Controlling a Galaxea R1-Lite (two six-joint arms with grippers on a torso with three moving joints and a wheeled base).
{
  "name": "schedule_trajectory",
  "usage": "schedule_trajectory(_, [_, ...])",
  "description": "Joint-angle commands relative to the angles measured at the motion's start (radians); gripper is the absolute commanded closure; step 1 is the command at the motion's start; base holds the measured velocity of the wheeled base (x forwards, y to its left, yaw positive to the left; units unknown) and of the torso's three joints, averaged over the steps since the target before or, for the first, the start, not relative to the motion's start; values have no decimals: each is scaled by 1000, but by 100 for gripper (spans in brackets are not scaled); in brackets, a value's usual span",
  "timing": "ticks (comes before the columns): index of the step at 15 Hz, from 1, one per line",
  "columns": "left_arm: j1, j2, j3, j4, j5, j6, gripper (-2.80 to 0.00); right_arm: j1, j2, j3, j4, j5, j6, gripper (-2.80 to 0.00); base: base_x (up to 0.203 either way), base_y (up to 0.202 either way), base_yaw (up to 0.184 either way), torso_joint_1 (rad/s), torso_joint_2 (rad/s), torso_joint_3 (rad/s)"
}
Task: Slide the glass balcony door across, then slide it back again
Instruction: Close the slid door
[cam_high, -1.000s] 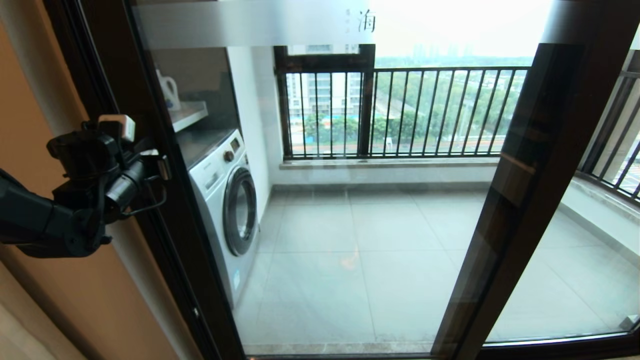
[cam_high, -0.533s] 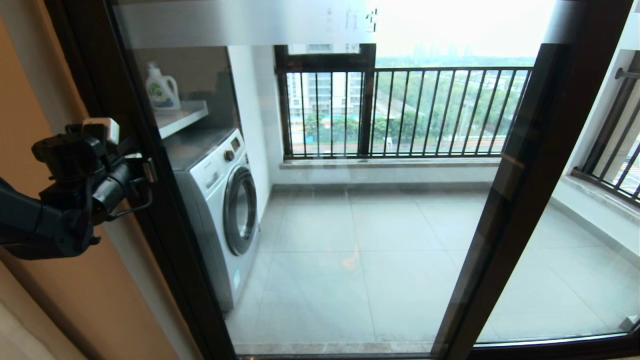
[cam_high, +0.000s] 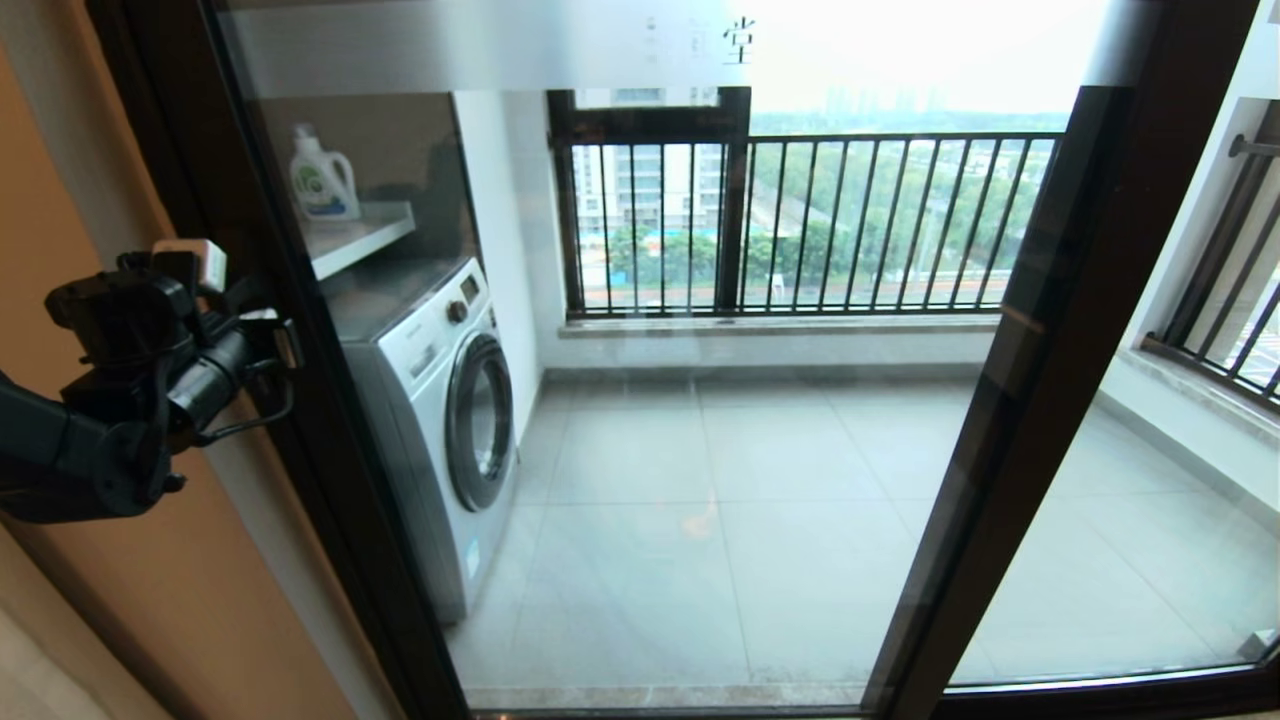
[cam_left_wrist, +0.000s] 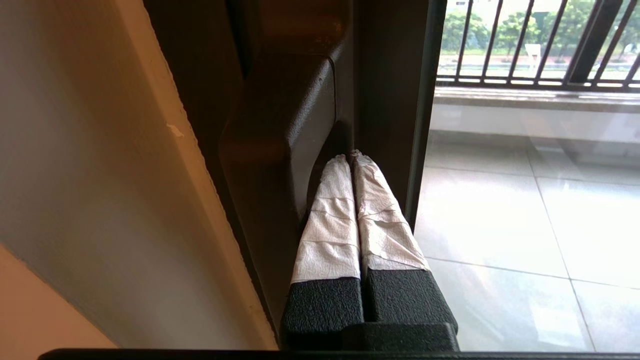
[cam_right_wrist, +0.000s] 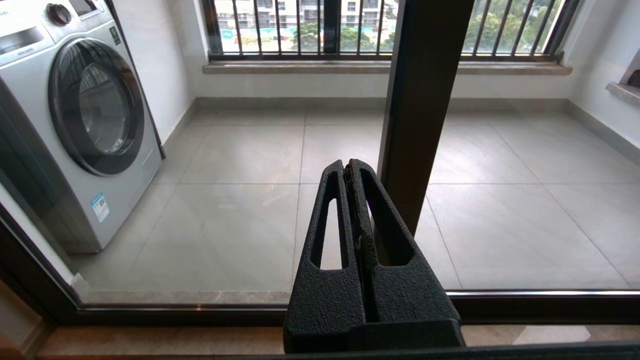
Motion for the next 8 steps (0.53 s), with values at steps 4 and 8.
schedule_trajectory(4, [41,-61,150,-182,-80,-10,0,0,1,12,0,1,-1,0,0,0,0,0,0,0])
schedule_trajectory(8, [99,-62,199,-290,-93,-30,0,0,1,12,0,1,-1,0,0,0,0,0,0,0])
